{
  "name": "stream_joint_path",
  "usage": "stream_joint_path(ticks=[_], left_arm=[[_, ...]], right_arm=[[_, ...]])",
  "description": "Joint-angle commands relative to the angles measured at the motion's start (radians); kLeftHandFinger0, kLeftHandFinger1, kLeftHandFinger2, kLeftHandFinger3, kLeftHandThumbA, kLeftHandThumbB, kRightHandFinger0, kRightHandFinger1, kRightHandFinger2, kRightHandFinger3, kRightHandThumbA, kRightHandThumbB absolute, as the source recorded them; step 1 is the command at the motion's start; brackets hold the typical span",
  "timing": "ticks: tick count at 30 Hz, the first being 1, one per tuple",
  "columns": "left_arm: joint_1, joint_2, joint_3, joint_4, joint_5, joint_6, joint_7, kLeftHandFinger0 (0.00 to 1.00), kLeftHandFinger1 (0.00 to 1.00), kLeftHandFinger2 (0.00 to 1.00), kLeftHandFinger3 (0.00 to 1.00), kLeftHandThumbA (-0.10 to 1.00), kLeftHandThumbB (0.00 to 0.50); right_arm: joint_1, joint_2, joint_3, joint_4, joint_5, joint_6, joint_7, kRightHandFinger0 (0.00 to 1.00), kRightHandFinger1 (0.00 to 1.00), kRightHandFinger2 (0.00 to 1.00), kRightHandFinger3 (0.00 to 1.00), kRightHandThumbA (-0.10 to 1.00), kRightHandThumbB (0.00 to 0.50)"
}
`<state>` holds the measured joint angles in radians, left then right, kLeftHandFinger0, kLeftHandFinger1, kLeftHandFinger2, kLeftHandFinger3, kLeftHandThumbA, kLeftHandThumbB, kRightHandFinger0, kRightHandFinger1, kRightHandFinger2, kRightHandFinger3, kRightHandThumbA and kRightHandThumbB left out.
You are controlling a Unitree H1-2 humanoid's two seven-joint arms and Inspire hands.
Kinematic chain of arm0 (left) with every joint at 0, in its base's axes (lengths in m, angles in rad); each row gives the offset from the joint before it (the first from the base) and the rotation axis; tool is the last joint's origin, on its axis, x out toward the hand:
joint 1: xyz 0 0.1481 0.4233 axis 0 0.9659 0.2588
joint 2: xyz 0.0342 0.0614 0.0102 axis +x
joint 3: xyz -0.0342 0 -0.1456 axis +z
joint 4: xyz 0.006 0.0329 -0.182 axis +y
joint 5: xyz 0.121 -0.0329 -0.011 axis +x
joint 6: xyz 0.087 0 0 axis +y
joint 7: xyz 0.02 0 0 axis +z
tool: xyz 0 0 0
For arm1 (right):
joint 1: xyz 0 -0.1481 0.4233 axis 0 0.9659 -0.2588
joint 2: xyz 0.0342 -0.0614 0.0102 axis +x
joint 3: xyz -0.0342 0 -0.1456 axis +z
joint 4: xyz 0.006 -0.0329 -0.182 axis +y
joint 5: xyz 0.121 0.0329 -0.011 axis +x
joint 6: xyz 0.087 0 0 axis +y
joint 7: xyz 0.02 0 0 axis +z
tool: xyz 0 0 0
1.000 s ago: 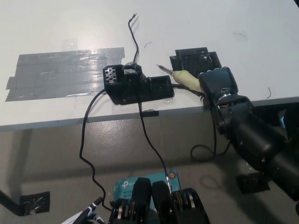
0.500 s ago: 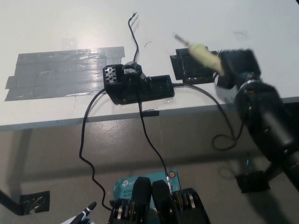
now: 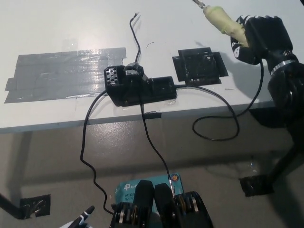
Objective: The robot uses its right hand to grab and lift the soldering gun kept on the middle of the table and puts it in its base
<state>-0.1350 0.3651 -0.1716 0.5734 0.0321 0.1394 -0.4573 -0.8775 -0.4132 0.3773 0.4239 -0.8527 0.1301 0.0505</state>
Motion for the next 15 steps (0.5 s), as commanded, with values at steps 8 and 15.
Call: stream_joint_path(ticks=[8, 15], left_arm=[[-0.019, 0.037, 0.004, -0.009, 0.008, -0.01, -0.012, 0.0, 0.0, 0.1, 0.36, 1.0, 0.5], [-0.019, 0.039, 0.003, -0.009, 0.011, -0.009, -0.011, 0.0, 0.0, 0.11, 0.37, 1.0, 0.5]], right_arm=[[-0.077, -0.154, 0.147, 0.028, -0.106, -0.512, -0.277, 0.0, 0.0, 0.2, 0.17, -0.1, 0.188], [-0.118, -0.197, 0.203, 0.064, -0.172, -0.599, -0.409, 0.0, 0.0, 0.23, 0.2, -0.1, 0.161]])
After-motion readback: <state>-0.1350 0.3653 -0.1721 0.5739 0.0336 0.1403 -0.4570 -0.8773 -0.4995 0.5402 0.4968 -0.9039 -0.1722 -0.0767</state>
